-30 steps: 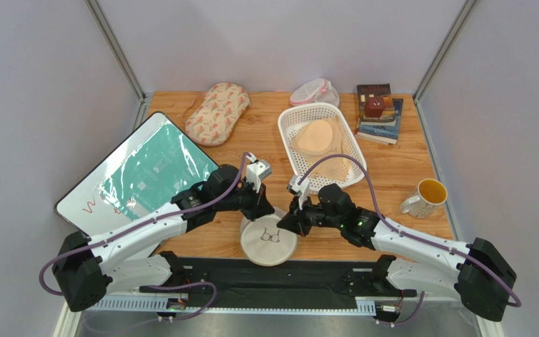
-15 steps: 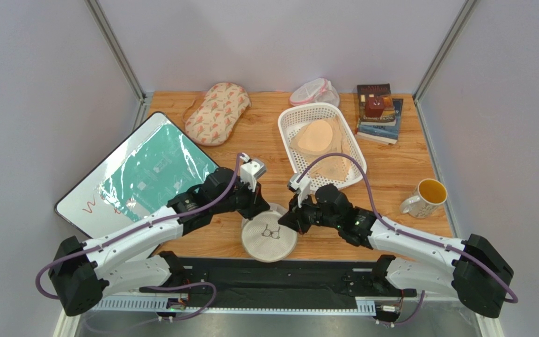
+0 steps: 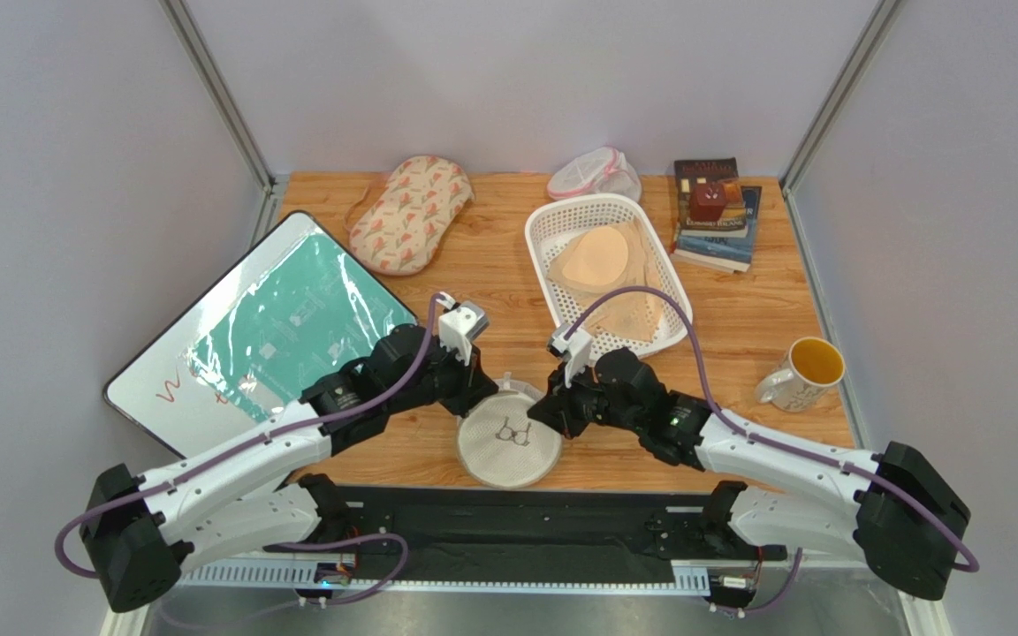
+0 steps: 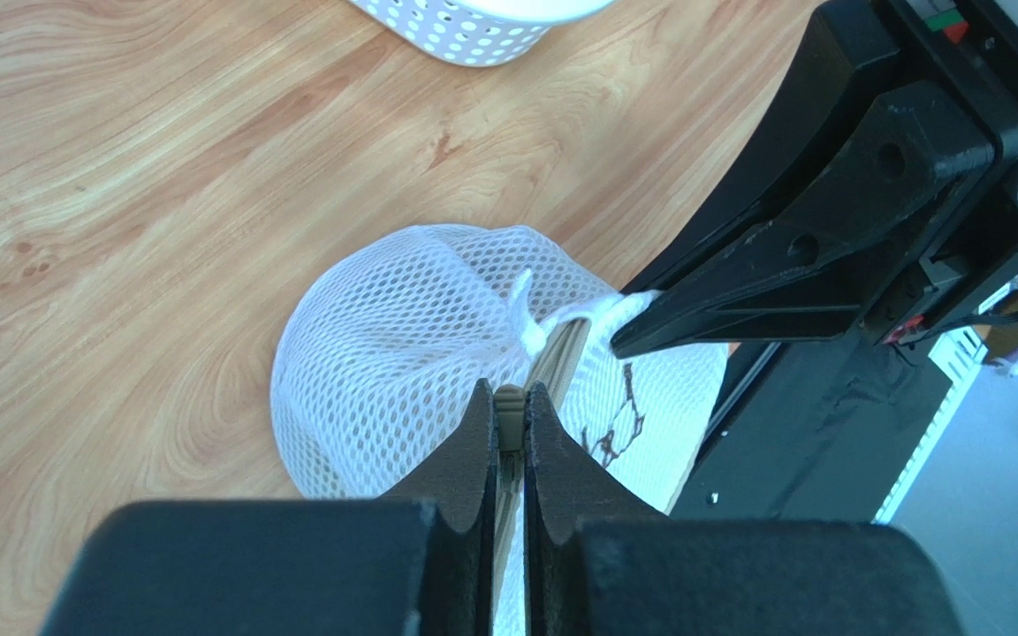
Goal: Unzip the laundry bag and remove the bra
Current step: Unzip the laundry bag at the center of the board.
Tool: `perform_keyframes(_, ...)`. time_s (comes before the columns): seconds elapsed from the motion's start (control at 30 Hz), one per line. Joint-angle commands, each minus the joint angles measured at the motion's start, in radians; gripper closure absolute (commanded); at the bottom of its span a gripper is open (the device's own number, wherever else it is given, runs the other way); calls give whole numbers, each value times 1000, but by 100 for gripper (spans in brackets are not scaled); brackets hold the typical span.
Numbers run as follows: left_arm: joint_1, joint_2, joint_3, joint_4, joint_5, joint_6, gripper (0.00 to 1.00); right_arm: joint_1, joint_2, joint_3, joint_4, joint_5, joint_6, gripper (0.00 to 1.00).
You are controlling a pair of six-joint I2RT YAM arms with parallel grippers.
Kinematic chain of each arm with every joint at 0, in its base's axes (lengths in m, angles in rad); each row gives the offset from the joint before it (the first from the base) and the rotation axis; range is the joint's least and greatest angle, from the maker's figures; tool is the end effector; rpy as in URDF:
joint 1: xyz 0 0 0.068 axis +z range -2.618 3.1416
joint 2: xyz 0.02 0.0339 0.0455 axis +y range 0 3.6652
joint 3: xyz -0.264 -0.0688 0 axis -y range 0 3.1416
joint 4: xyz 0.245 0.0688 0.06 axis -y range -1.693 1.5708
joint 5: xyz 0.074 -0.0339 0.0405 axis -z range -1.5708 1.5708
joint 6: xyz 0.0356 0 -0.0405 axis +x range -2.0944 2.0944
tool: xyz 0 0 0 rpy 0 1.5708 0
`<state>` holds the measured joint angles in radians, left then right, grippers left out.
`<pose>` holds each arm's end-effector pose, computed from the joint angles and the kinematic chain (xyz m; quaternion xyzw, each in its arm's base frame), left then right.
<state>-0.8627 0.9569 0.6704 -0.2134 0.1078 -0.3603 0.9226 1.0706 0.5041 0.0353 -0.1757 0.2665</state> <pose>0.1375 -0.1665 0.2652 0.2401 0.8250 -0.3304 0.3906 0.1317 0.1842 0.2091 -0.3198 0.8044 0.3402 0.3672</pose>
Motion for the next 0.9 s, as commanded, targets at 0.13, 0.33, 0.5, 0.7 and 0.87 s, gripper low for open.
perform_keyframes(0.13, 2, -107, -20, -50, -72, 3, 100, -7, -38, -12, -115, 136, 36, 100)
perform_keyframes(0.33, 1, -156, -43, -64, -82, -6, 100, -7, -83, -10, -166, 174, 79, 100)
perform_keyframes(0.5, 1, -167, -66, -38, -57, -3, 100, -7, -133, -19, -181, 191, 86, 97)
perform_keyframes(0.7, -1, -106, -38, -17, 39, 35, 100, -7, -167, 120, -328, 59, -19, 36)
perform_keyframes(0.87, 1, -107, -14, -17, 79, 64, 100, -7, -173, 217, -388, 28, -143, 34)
